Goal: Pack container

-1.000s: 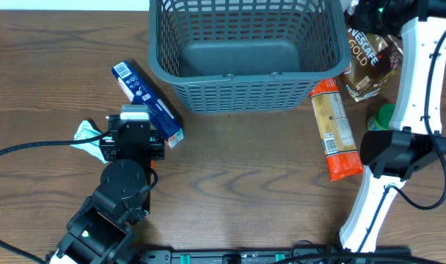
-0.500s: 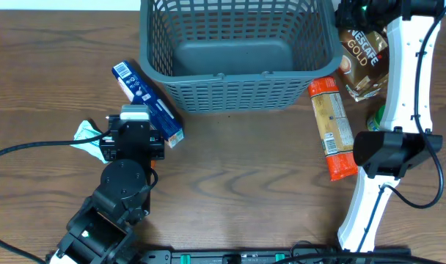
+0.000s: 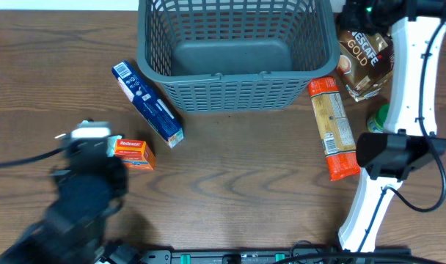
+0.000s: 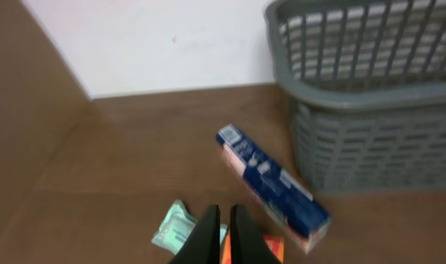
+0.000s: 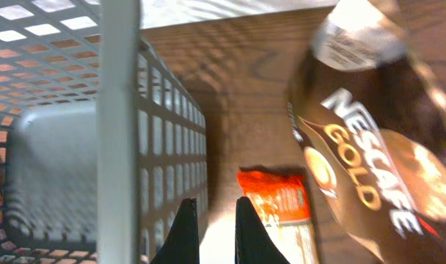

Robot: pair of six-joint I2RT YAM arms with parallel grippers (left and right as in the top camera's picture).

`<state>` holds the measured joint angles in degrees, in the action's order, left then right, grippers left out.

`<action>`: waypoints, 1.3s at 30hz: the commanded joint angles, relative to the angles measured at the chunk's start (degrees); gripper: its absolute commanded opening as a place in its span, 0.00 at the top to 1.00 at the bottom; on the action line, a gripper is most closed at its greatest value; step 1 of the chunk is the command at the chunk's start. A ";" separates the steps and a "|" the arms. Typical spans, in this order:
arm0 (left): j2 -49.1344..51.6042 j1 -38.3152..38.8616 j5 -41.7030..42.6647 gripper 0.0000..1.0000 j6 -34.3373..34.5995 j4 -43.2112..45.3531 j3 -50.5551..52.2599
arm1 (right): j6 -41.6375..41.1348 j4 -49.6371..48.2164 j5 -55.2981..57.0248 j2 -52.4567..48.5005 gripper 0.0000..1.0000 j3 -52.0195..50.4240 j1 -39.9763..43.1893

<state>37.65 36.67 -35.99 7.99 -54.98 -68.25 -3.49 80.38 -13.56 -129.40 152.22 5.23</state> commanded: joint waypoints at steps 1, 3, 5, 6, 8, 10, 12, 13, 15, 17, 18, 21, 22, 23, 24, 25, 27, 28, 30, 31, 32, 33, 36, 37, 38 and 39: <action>-0.50 0.02 -0.04 0.94 8.33 -9.05 -10.40 | 1.92 1.40 0.31 3.56 0.99 0.35 0.79; -0.46 0.02 0.74 0.94 9.46 -14.64 -14.93 | 2.12 2.43 0.57 3.74 0.99 0.35 0.79; -0.20 0.02 0.87 0.94 10.93 -20.22 -18.71 | 2.43 3.56 0.94 3.85 0.99 0.35 0.79; 0.00 0.02 0.85 0.94 11.74 -22.93 -20.20 | 2.75 4.20 0.96 3.85 0.99 0.35 0.79; 0.35 0.02 0.83 0.94 13.66 -28.13 -22.82 | 3.19 5.25 1.18 3.85 0.99 0.35 0.79; 0.35 0.02 0.90 0.94 13.90 -30.36 -24.00 | 3.39 6.12 1.33 3.85 0.99 0.35 0.79; 0.35 0.02 0.68 0.59 13.66 -31.34 -24.33 | 3.52 6.58 1.36 3.93 0.99 0.35 0.79; 0.35 0.02 0.33 0.39 13.68 -31.34 -24.30 | 4.07 6.67 1.38 3.93 0.99 0.35 0.79; 0.35 0.02 0.35 0.01 13.55 -31.34 -24.17 | 4.94 6.64 2.32 4.07 0.66 0.35 0.81; 0.35 0.02 0.42 0.01 13.57 -31.34 -24.13 | 5.46 6.64 5.29 4.24 0.27 0.35 0.81; 0.35 0.02 0.42 0.01 13.57 -31.36 -24.13 | 6.34 6.60 7.32 4.28 0.07 0.35 0.85; 0.35 0.02 0.42 0.01 13.57 -31.36 -24.13 | 9.01 5.46 13.51 4.31 0.01 0.35 1.09; 0.35 0.02 0.42 0.01 13.55 -31.36 -24.13 | 10.51 4.33 15.19 4.26 0.01 0.33 1.36; 0.35 0.02 0.42 0.01 13.55 -31.36 -24.13 | 11.34 3.45 15.61 4.26 0.01 0.35 1.57; 0.35 0.02 0.42 0.02 13.55 -31.36 -24.13 | 12.26 2.16 15.69 4.26 0.01 0.33 1.88; 0.35 0.02 0.42 0.01 13.55 -31.36 -24.13 | 13.09 0.35 15.69 4.26 0.01 0.33 2.29; 0.35 0.02 0.42 0.01 13.55 -31.36 -24.13 | 13.90 -3.13 15.63 4.26 0.01 0.33 3.21; 0.35 0.02 0.42 0.01 13.55 -31.36 -24.13 | 14.23 -4.57 15.47 4.26 0.01 0.33 3.76; 0.35 0.02 0.42 0.01 13.55 -31.36 -24.13 | 15.78 -6.40 14.53 4.26 0.01 0.33 5.01; 0.35 0.02 0.42 0.01 13.55 -31.36 -24.13 | 16.76 -7.13 13.79 4.24 0.01 0.33 5.70; 0.35 0.02 0.42 0.01 13.55 -31.36 -24.13 | 18.25 -7.89 12.44 4.02 0.01 0.33 6.64; 0.35 0.02 0.42 0.01 13.55 -31.36 -24.13 | 19.47 -8.48 10.95 3.80 0.01 0.33 7.58; 0.35 0.02 0.42 0.01 13.55 -31.36 -24.13 | 21.97 -9.07 4.85 2.32 0.01 0.28 11.41; 0.35 0.02 0.42 0.02 13.55 -31.36 -24.13 | 22.71 -8.79 2.56 1.51 0.01 0.26 12.57; 0.35 0.02 0.42 0.02 13.55 -31.36 -24.13 | 23.63 -8.50 0.28 0.59 0.01 0.26 13.60; 0.35 0.02 0.42 0.01 13.55 -31.36 -24.13 | 24.44 -8.24 -1.44 -0.28 0.01 0.26 14.32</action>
<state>37.45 36.64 -35.11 21.02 -86.15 -91.98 16.38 71.59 -7.22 -127.07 152.22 17.04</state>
